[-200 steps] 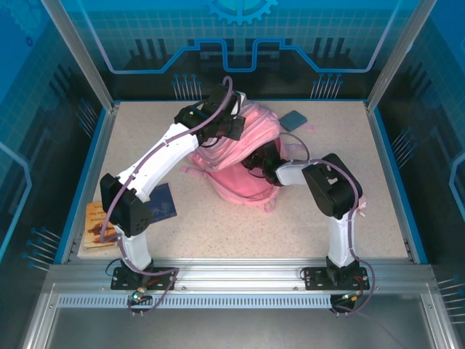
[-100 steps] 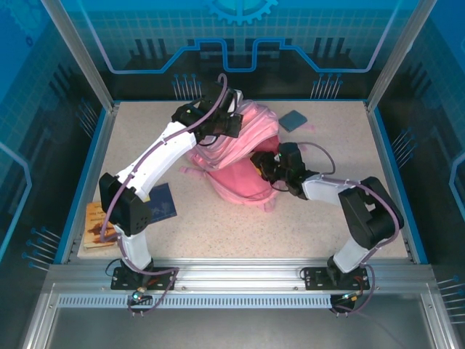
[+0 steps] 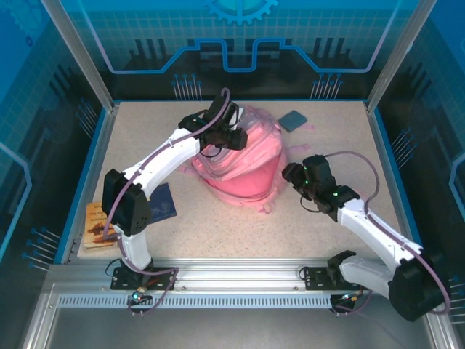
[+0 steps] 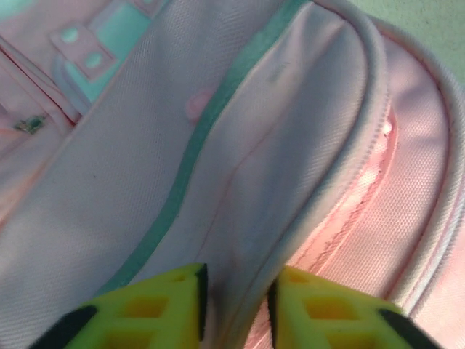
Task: Pack the student bag
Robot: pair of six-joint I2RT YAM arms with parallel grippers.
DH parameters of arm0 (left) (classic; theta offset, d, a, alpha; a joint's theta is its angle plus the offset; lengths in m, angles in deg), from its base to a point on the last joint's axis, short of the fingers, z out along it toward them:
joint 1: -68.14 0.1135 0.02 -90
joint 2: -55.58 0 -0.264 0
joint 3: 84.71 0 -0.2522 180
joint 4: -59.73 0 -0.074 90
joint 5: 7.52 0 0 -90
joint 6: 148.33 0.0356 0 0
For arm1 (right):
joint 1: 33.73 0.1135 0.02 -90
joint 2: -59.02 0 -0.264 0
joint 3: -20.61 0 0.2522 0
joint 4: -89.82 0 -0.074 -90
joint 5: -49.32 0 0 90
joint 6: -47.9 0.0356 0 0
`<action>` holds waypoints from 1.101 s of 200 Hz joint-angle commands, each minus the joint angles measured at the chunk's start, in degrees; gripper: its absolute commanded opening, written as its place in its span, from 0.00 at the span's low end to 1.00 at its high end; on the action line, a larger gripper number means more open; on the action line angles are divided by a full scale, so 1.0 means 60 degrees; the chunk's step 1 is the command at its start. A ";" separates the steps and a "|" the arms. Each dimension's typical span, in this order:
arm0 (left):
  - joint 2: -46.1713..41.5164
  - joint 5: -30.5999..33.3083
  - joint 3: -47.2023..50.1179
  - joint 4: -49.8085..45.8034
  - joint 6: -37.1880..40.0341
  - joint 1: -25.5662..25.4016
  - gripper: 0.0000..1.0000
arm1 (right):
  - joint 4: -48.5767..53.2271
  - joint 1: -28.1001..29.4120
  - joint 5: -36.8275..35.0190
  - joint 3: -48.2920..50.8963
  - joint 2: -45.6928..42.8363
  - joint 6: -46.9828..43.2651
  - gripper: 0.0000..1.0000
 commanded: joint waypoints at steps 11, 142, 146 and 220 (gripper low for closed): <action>-0.0971 -0.1002 0.1107 0.0816 -0.0922 0.0213 0.61 | 0.2186 -0.0079 -0.1768 -0.0675 -0.0796 -0.1402 0.81; -0.5442 0.0541 0.8975 0.1486 -0.3811 0.4821 0.95 | 0.0843 0.2176 0.1379 -0.4665 0.3661 -0.3352 0.93; -0.5380 0.0518 0.9022 0.1487 -0.3846 0.4895 0.95 | 0.0828 0.2231 0.1448 -0.4752 0.3775 -0.3352 0.93; -0.3499 -0.0499 0.9068 0.2394 -0.3600 0.5050 0.88 | 0.0896 0.2738 0.2309 -0.5922 0.5352 -0.3198 0.92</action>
